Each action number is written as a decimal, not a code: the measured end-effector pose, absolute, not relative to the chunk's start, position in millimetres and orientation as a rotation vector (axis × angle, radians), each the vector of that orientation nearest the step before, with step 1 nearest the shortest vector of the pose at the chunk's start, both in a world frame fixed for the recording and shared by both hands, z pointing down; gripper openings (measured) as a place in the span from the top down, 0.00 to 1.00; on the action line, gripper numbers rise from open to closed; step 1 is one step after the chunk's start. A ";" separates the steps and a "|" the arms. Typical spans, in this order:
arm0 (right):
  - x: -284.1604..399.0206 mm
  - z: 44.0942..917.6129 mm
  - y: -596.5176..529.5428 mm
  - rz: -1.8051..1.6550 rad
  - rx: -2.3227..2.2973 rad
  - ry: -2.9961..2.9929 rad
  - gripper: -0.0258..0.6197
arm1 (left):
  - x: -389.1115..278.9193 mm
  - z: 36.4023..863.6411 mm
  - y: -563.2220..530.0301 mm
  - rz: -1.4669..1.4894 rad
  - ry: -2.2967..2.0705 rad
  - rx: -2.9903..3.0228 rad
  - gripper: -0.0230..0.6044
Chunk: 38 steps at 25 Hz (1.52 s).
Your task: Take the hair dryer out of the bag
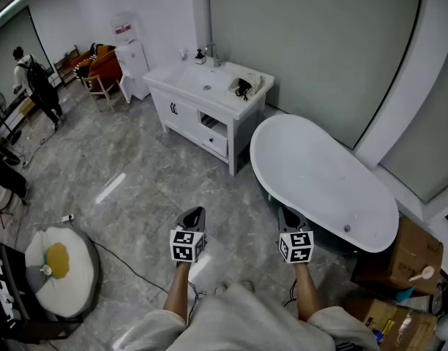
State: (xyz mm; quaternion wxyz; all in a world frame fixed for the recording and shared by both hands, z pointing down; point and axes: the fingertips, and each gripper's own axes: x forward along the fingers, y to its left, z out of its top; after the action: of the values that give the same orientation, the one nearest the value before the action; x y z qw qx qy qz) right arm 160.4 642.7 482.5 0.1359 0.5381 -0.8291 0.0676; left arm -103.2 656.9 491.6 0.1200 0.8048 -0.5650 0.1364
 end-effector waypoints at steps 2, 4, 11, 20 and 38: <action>164.1 483.1 644.0 0.200 1.557 -2.399 0.96 | -98.1 492.5 659.4 0.405 -1.646 2.356 0.94; 166.4 483.7 645.4 0.201 1.556 -2.400 0.96 | -95.2 493.0 660.0 0.403 -1.652 2.362 0.94; 172.8 487.3 652.3 0.214 1.542 -2.405 0.96 | -84.7 495.5 666.5 0.419 -1.661 2.355 0.94; 180.2 492.1 659.1 0.193 1.477 -2.471 0.78 | -63.1 507.5 675.3 0.383 -1.615 2.335 0.78; 187.1 509.3 644.1 0.145 1.356 -2.495 0.44 | -33.0 522.0 676.9 0.424 -1.644 2.345 0.58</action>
State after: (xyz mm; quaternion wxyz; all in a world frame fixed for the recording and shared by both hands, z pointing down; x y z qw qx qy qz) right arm 187.1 644.1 509.3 0.1487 0.4715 -0.8678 0.0505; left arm -33.0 676.9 522.0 0.1229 0.8038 -0.5636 0.1453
